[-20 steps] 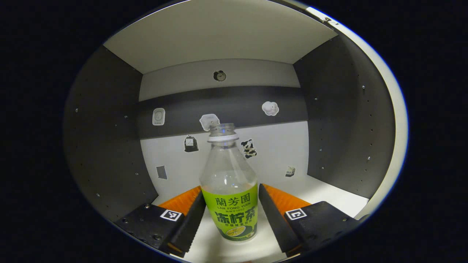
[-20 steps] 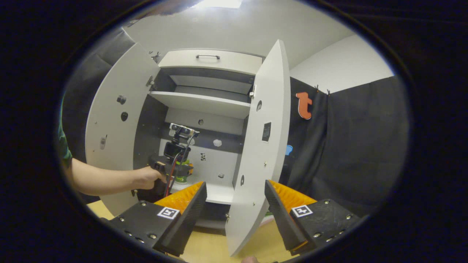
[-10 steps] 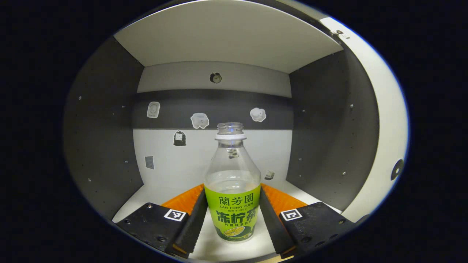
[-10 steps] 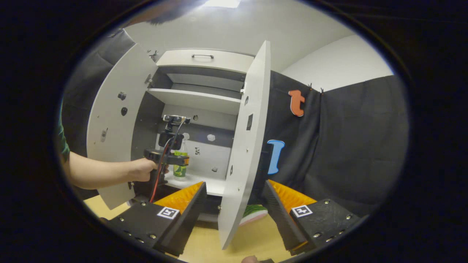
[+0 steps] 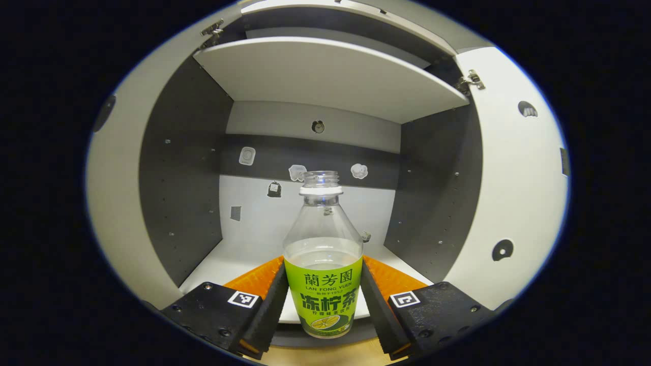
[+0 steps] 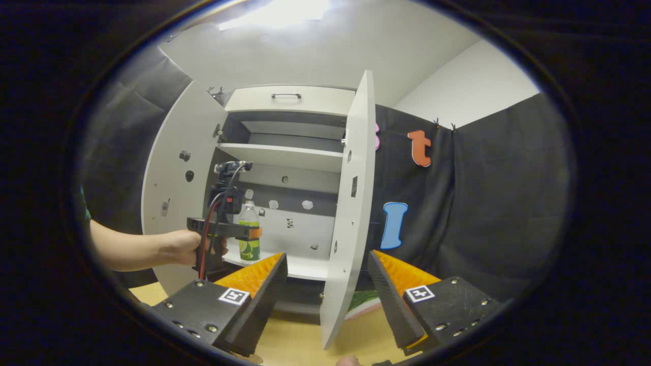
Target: Grasp the bottle in the cabinet with the left hand and place it on the coaster, then close the right door with the right hand and the left door with the left hand.
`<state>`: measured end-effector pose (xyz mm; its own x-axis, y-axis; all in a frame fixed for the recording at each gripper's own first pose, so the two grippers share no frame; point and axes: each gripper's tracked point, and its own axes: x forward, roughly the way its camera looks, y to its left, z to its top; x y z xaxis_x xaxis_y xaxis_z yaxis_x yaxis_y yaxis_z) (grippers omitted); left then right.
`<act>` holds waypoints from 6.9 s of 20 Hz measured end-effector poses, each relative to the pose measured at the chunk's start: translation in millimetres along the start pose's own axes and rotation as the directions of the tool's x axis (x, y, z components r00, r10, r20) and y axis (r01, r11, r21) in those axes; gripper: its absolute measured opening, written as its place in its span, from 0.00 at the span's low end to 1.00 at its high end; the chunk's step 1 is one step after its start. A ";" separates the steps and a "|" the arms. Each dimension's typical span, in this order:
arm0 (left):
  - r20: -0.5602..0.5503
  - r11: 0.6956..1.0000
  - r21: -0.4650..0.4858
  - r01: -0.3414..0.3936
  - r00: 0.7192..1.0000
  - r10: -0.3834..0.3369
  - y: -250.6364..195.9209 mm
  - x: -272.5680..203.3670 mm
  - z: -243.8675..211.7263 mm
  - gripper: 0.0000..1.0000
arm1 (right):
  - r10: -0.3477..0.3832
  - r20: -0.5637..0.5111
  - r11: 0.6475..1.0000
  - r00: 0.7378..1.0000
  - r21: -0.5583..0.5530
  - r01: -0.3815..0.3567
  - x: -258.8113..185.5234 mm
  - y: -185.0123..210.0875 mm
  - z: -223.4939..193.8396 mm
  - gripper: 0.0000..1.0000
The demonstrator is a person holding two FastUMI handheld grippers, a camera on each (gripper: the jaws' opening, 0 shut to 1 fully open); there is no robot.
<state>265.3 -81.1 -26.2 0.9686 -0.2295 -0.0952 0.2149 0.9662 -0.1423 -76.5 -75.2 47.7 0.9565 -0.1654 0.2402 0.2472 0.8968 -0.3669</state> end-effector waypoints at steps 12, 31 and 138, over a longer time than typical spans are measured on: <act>-0.098 0.999 0.016 0.034 0.995 -0.032 -18.5 -119.7 -101.5 0.80 | 0.096 0.025 0.995 0.995 0.034 -0.097 1.1 7.2 7.9 0.96; -0.120 0.960 0.094 0.264 0.960 -0.252 -88.9 -249.0 -328.5 0.79 | 0.095 -0.040 0.995 0.995 0.012 -0.095 10.1 3.7 -10.2 0.94; 0.153 0.978 0.111 -0.176 0.976 0.158 84.6 -318.7 47.1 0.98 | 0.079 -0.125 0.994 0.989 0.079 -0.069 134.7 -42.9 -35.7 0.87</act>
<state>-19.3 79.2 38.5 0.9980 -0.0533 0.0349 0.0538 0.9985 -0.0129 47.3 -150.5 63.7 0.9849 -0.1440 0.0962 0.1672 0.9359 -0.3102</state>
